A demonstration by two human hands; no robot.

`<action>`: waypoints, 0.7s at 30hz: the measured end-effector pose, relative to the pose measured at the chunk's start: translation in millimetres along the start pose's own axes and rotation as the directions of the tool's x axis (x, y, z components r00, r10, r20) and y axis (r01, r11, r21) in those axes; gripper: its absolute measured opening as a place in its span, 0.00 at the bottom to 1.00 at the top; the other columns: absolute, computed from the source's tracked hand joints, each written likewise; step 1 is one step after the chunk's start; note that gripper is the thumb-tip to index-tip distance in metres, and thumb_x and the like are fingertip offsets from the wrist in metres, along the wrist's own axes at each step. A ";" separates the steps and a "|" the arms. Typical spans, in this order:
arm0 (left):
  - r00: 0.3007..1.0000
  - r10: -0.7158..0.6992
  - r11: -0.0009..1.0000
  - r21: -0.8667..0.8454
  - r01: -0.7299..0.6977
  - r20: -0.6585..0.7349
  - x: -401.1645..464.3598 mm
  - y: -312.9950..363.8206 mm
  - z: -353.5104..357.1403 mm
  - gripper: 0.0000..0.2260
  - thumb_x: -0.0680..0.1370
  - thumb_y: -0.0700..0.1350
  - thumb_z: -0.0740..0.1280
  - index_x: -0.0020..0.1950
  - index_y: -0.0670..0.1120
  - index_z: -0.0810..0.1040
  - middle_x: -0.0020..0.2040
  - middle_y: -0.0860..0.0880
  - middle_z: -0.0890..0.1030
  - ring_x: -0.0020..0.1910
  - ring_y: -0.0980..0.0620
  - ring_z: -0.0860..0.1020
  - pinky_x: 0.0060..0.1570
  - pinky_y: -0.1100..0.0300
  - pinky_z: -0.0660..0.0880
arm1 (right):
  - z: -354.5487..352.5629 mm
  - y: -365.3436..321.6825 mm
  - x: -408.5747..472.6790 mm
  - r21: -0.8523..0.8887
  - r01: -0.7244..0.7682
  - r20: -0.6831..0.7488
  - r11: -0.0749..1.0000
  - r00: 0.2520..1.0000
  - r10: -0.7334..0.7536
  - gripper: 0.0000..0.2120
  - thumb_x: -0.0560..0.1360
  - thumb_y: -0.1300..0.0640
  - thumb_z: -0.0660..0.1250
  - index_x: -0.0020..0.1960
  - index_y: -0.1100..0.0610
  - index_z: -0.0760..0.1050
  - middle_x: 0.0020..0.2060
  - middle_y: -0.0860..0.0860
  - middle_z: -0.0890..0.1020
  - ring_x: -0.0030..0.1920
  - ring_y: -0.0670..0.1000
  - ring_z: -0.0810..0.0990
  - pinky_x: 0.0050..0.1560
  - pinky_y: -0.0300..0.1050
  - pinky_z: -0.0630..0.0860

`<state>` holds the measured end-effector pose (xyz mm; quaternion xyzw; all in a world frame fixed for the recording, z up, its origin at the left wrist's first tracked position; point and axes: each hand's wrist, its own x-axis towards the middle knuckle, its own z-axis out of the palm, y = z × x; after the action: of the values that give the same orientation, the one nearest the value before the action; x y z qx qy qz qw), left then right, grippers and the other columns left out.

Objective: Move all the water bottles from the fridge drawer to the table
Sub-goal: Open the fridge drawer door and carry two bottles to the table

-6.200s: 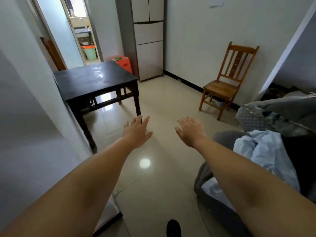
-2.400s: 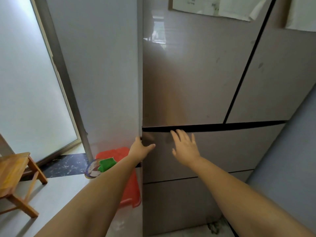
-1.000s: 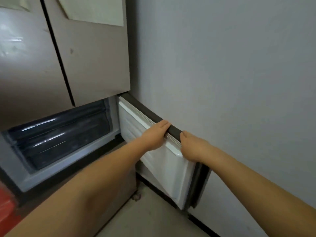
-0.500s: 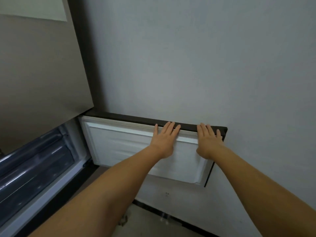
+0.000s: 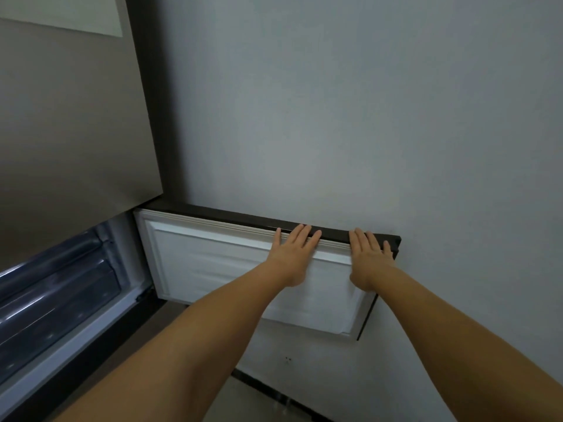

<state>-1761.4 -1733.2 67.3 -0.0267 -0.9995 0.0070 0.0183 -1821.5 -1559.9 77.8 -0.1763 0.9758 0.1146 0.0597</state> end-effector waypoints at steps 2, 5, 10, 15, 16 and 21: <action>1.000 0.000 1.000 -0.002 0.000 0.026 0.9 1.1 -4.1 0.39 0.76 0.38 0.61 0.78 0.51 0.37 0.79 0.48 0.40 0.77 0.49 0.38 0.73 0.39 0.39 | -2.4 1.1 0.4 -0.003 0.013 0.014 1.000 1.000 -0.013 0.42 0.77 0.60 0.59 0.77 0.57 0.30 0.77 0.52 0.35 0.77 0.55 0.36 0.76 0.59 0.41; 1.000 -0.004 0.998 -0.070 0.006 0.026 0.5 0.7 -10.5 0.36 0.78 0.42 0.61 0.78 0.50 0.41 0.79 0.48 0.43 0.78 0.49 0.41 0.75 0.42 0.42 | -14.3 1.4 -3.5 0.042 0.047 0.031 0.998 0.998 -0.049 0.40 0.78 0.56 0.59 0.78 0.58 0.35 0.78 0.54 0.38 0.78 0.56 0.39 0.75 0.61 0.44; 0.920 -0.200 0.956 -0.275 0.107 -0.336 -30.4 -10.0 0.2 0.28 0.79 0.45 0.60 0.77 0.47 0.54 0.79 0.48 0.52 0.78 0.49 0.50 0.76 0.52 0.49 | -32.3 -20.2 -12.2 0.169 0.341 -0.458 0.925 0.858 -0.233 0.24 0.79 0.56 0.58 0.74 0.58 0.61 0.72 0.58 0.66 0.70 0.58 0.65 0.68 0.53 0.65; 0.863 -0.449 0.847 -0.416 0.329 -0.231 -110.6 -51.7 39.4 0.23 0.78 0.43 0.61 0.74 0.46 0.64 0.74 0.45 0.63 0.73 0.46 0.63 0.71 0.54 0.60 | -14.1 -112.3 -19.0 0.212 0.618 -0.472 0.757 0.743 -0.474 0.18 0.79 0.57 0.57 0.68 0.56 0.70 0.63 0.54 0.74 0.60 0.56 0.74 0.55 0.48 0.72; 0.840 -0.511 0.798 -0.464 0.384 -0.183 -130.7 -61.8 45.1 0.22 0.78 0.43 0.61 0.73 0.45 0.65 0.71 0.45 0.66 0.69 0.46 0.67 0.68 0.55 0.63 | -5.7 -133.9 -21.4 0.242 0.642 -0.427 0.727 0.744 -0.514 0.17 0.80 0.57 0.56 0.68 0.55 0.70 0.63 0.54 0.74 0.60 0.56 0.75 0.54 0.47 0.72; 0.529 -0.845 0.324 -0.715 0.620 0.076 -229.3 -123.2 65.4 0.15 0.79 0.43 0.61 0.65 0.44 0.68 0.49 0.44 0.78 0.47 0.49 0.76 0.49 0.57 0.71 | 24.0 -243.6 -29.0 0.375 0.717 -0.259 0.588 0.690 -0.676 0.15 0.78 0.60 0.56 0.62 0.57 0.75 0.61 0.56 0.78 0.59 0.58 0.77 0.55 0.46 0.73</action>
<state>-1541.5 -1869.3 -4.5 0.4297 -0.8095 -0.3640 0.1660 -1705.5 -1766.4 9.8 -0.5300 0.8284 -0.1540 0.0954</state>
